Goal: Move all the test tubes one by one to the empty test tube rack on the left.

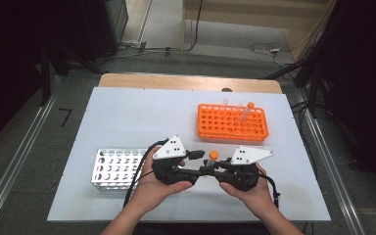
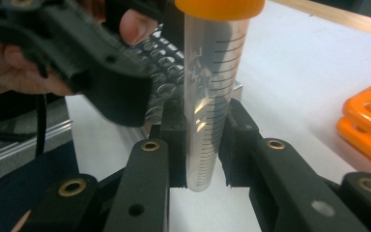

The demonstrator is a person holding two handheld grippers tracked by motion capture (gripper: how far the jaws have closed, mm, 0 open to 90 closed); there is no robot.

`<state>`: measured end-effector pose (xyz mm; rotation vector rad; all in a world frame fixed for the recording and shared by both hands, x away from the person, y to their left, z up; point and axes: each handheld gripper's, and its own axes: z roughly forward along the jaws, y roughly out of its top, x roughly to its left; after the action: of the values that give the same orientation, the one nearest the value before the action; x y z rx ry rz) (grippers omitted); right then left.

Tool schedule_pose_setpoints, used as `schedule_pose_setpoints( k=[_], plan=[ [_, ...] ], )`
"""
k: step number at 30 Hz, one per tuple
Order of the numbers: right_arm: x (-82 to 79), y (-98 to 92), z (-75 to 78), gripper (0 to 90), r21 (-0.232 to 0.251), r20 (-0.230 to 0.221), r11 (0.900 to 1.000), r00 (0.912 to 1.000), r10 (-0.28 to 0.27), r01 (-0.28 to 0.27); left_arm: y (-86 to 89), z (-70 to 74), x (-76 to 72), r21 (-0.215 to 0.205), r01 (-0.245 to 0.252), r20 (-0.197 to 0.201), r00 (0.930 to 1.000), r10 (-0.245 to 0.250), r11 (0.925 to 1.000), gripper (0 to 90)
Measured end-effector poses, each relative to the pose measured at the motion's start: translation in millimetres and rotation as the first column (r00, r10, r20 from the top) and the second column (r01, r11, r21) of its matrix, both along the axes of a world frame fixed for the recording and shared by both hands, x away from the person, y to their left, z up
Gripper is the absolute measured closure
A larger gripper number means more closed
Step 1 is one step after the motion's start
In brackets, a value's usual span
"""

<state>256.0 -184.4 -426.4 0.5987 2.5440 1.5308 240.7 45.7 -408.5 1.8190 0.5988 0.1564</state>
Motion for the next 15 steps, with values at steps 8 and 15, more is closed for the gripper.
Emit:
schedule_pose_setpoints(
  k=[8, 15],
  plan=[
    [-3.3, 4.4, -0.4, 72.5, -0.018, -0.01, 0.999, 0.9991, 0.041, -0.041, -6.2, -0.6, -0.9, -0.004, 0.03, 0.0, 0.9995, -0.03, 0.9995, 62.0],
    [-4.6, 9.4, -2.7, 72.5, -0.04, -0.014, 0.996, 0.9969, 0.077, -0.078, -10.5, -1.2, -2.4, 0.005, 0.055, 0.018, 0.9983, -0.055, 0.9985, 70.5]
  ],
)
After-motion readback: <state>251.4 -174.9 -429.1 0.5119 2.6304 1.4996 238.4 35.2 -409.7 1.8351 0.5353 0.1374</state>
